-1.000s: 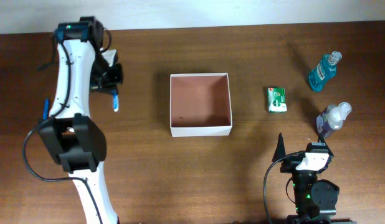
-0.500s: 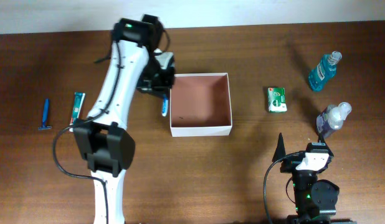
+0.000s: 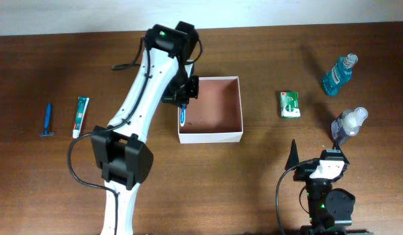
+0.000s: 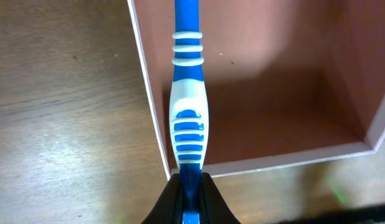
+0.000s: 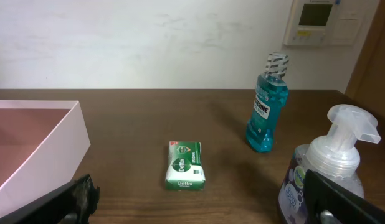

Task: Pack container
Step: 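Lift the toothbrush and carry it right over the pink box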

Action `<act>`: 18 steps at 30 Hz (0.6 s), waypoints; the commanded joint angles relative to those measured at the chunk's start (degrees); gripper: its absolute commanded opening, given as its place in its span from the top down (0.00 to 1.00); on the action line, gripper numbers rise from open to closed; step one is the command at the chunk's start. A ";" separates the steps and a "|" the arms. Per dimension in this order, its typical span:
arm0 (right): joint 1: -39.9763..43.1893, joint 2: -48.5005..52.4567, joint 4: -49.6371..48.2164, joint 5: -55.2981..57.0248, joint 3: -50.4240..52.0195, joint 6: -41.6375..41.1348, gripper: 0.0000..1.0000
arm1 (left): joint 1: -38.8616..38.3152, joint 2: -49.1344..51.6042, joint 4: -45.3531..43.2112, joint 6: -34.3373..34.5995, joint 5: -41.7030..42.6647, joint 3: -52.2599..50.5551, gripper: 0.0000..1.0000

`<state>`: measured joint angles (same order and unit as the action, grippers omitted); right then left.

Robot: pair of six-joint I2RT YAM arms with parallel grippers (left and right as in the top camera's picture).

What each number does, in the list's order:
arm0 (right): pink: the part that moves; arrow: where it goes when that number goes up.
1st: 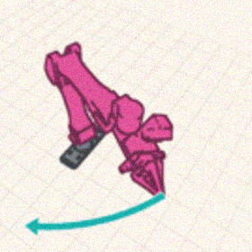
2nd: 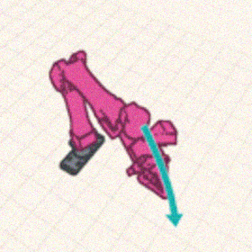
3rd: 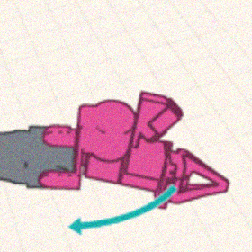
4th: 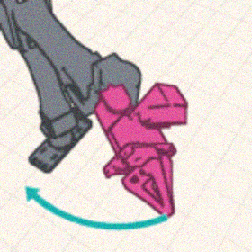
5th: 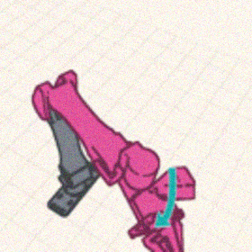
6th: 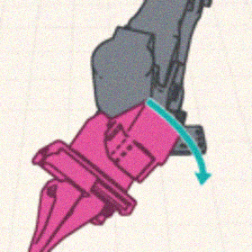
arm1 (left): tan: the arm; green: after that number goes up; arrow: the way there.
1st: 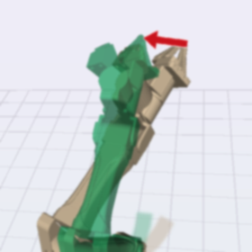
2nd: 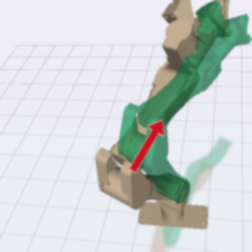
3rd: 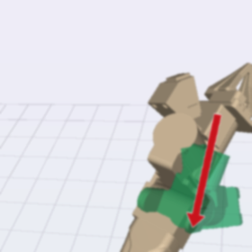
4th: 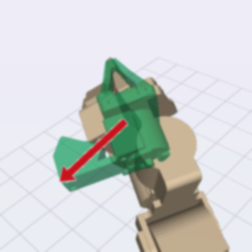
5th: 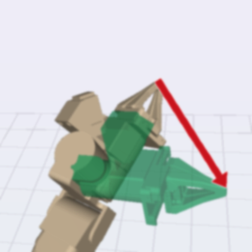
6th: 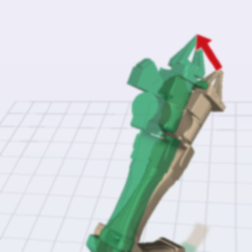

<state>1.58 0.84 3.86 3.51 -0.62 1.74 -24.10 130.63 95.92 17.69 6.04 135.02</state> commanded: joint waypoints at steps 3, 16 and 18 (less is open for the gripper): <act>-0.46 -0.42 0.44 0.09 0.31 -0.04 0.02 | -2.60 0.07 -3.48 1.09 -8.94 0.76 0.99; -0.46 -0.42 0.44 0.09 0.31 -0.04 0.02 | -4.13 1.42 -2.69 0.11 -8.66 0.76 0.99; -0.46 -0.42 0.44 0.09 0.31 -0.04 0.02 | -4.44 1.99 -2.80 -1.27 -8.66 0.76 0.99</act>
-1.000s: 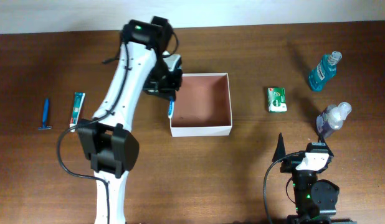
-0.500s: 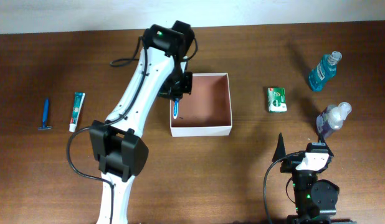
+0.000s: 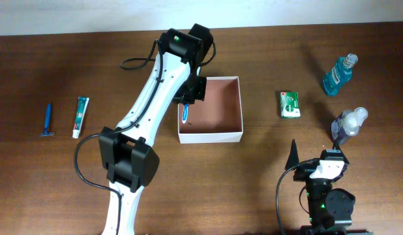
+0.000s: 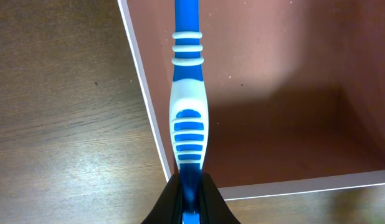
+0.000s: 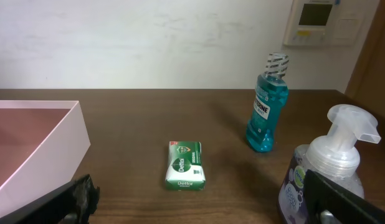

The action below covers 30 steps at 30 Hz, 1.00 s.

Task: Pack container
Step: 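Lift the toothbrush and carry it right over the pink box, then lower the toothbrush into the box with the left gripper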

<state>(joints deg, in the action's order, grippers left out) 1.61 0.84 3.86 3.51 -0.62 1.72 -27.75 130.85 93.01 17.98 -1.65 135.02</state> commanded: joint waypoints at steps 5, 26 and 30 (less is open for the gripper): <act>-0.48 -0.42 0.44 0.09 0.31 -0.02 0.02 | -1.62 4.15 0.42 -1.55 -0.72 0.68 0.99; -0.48 -0.42 0.44 0.09 0.31 -0.02 0.02 | -2.21 4.46 1.25 -6.14 -0.72 0.66 0.99; -0.48 -0.42 0.44 0.09 0.31 -0.02 0.02 | -2.27 4.46 2.36 -7.21 -0.39 0.66 0.99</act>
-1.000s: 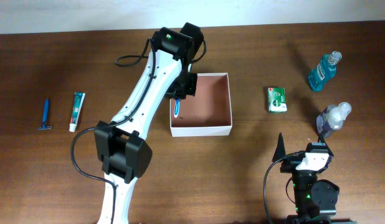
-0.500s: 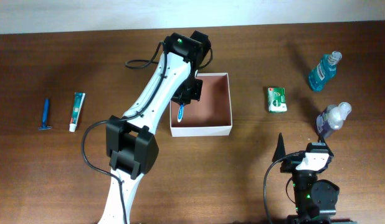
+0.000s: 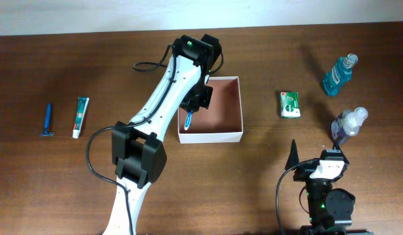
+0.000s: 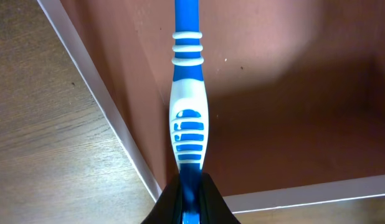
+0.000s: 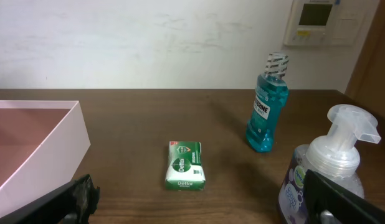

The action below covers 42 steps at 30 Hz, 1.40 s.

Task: Pack container
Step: 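Lower the toothbrush into the box with the left gripper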

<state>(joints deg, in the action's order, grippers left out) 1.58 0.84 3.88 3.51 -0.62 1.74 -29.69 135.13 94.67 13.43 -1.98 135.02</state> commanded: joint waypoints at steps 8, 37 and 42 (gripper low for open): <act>-0.46 -0.42 0.42 0.09 0.31 -0.04 0.01 | -0.31 0.17 0.48 -7.10 3.04 0.66 0.99; -0.46 -0.42 0.42 0.09 0.31 -0.04 0.02 | -0.33 0.20 -4.07 -7.06 2.67 -5.31 0.99; -0.46 -0.42 0.42 0.09 0.31 -0.04 0.02 | -0.31 0.20 -4.00 -7.06 2.86 -5.31 0.99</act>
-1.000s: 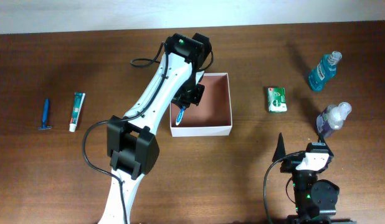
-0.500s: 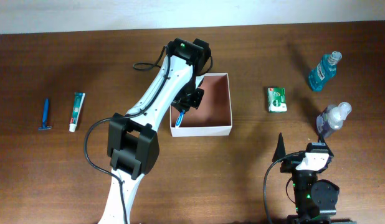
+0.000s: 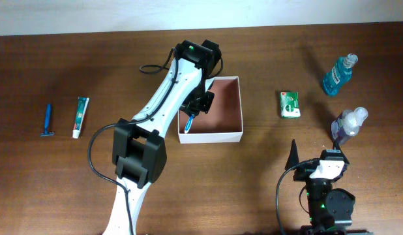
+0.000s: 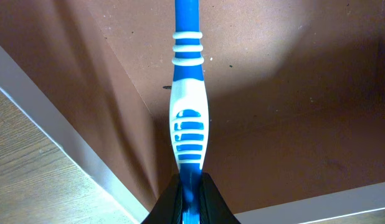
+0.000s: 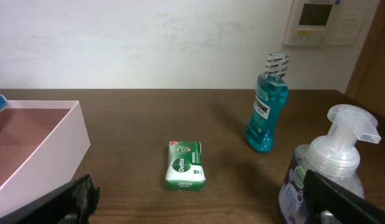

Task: Pack container
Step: 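Lower the toothbrush into the box with the left gripper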

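A white box with a brown inside (image 3: 235,135) stands mid-table. My left gripper (image 4: 190,199) is shut on the handle of a blue and white toothbrush (image 4: 187,118), which points into the box near its left wall (image 4: 61,143). In the overhead view the left gripper (image 3: 192,116) hangs over the box's left part, the toothbrush (image 3: 188,119) in it. My right gripper (image 5: 199,202) rests open at the table's front right, holding nothing. A green soap packet (image 5: 185,165) lies ahead of it.
A blue mouthwash bottle (image 3: 337,73) and a pump bottle (image 3: 349,124) stand at the right edge, the soap packet (image 3: 290,104) left of them. A toothpaste tube (image 3: 80,115) and a blue razor (image 3: 47,120) lie at the far left.
My left gripper has moved a little further over the box's inside with the toothbrush; the left wall now sits more to the left in the wrist view. The right arm is still.
My left gripper held the toothbrush over the box's left wall. Then it stood slightly further right, the brush partly over the inside. Then brush and gripper were inside the left wall, and now sit deeper over the box floor. The right gripper stayed open and still.
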Action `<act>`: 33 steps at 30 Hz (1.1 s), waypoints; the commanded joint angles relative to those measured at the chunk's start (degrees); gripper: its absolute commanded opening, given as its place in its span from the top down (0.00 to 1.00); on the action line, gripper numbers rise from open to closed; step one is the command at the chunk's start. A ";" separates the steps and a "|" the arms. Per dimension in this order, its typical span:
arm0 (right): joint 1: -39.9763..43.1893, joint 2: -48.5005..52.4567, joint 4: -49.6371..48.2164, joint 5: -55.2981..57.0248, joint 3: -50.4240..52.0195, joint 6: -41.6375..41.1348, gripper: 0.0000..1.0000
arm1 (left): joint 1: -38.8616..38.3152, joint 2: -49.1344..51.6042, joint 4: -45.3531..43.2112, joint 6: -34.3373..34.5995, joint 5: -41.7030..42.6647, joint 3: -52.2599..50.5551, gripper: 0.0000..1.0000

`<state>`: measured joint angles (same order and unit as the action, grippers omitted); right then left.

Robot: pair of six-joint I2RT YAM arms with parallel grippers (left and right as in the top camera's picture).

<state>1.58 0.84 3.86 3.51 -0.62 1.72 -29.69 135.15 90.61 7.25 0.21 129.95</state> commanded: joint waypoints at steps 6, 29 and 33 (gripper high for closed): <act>-0.46 -0.42 0.44 0.09 0.31 -0.02 0.02 | -0.31 0.17 0.07 -0.90 0.68 -0.24 0.99; -0.46 -0.42 0.42 0.09 0.31 -0.02 0.01 | -0.26 0.17 -0.83 1.07 3.43 -0.24 0.99; -0.46 -0.42 0.44 0.09 0.31 -0.02 0.02 | -0.26 0.17 -1.66 1.84 3.45 -0.24 0.99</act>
<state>1.58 0.84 3.88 3.51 -0.62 1.76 -29.69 135.15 89.36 7.73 2.66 129.95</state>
